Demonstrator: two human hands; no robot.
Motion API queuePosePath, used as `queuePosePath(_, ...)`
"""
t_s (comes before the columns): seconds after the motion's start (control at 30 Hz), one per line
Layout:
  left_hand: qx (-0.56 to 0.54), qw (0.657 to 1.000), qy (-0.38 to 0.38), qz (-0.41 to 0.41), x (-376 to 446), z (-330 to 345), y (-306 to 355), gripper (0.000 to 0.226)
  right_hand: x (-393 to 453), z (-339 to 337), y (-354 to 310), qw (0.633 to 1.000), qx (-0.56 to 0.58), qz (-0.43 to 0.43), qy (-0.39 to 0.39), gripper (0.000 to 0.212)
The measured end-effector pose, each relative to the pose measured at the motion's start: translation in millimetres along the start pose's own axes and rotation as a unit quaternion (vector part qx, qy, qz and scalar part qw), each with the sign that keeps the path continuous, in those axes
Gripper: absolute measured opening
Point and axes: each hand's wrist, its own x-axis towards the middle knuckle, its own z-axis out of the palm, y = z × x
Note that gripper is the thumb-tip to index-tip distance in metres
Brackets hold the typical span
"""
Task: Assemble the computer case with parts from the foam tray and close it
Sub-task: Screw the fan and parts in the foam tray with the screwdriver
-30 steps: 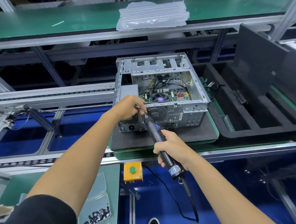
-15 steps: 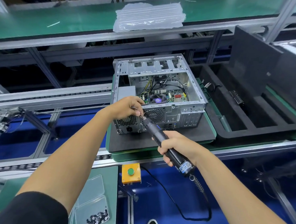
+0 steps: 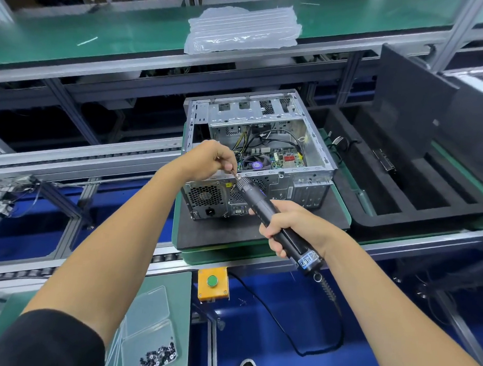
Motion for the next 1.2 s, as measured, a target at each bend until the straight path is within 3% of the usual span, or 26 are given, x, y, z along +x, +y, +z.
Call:
queuePosePath(0.23, -0.118, 0.992, 0.017, -0.031, 8, -1, 8, 0.019, -5, -4, -3, 1.0, 0.004, -0.013, -0.002, 0.056)
queuePosePath(0.53, -0.238, 0.97, 0.014, -0.049, 11, 8, 4, 0.019, -9, -7, 3, 0.999, 0.009, -0.024, 0.019, 0.05)
queuePosePath(0.9, -0.296, 0.952, -0.025, -0.074, 11, 13, -3, 0.019, -3, -7, 9, 0.999, -0.001, -0.02, 0.031, 0.04)
queuePosePath(1.2, -0.306, 0.948, -0.063, -0.057, 16, 6, 0, 0.016, 2, -4, 7, 0.998, -0.017, -0.027, 0.045, 0.044)
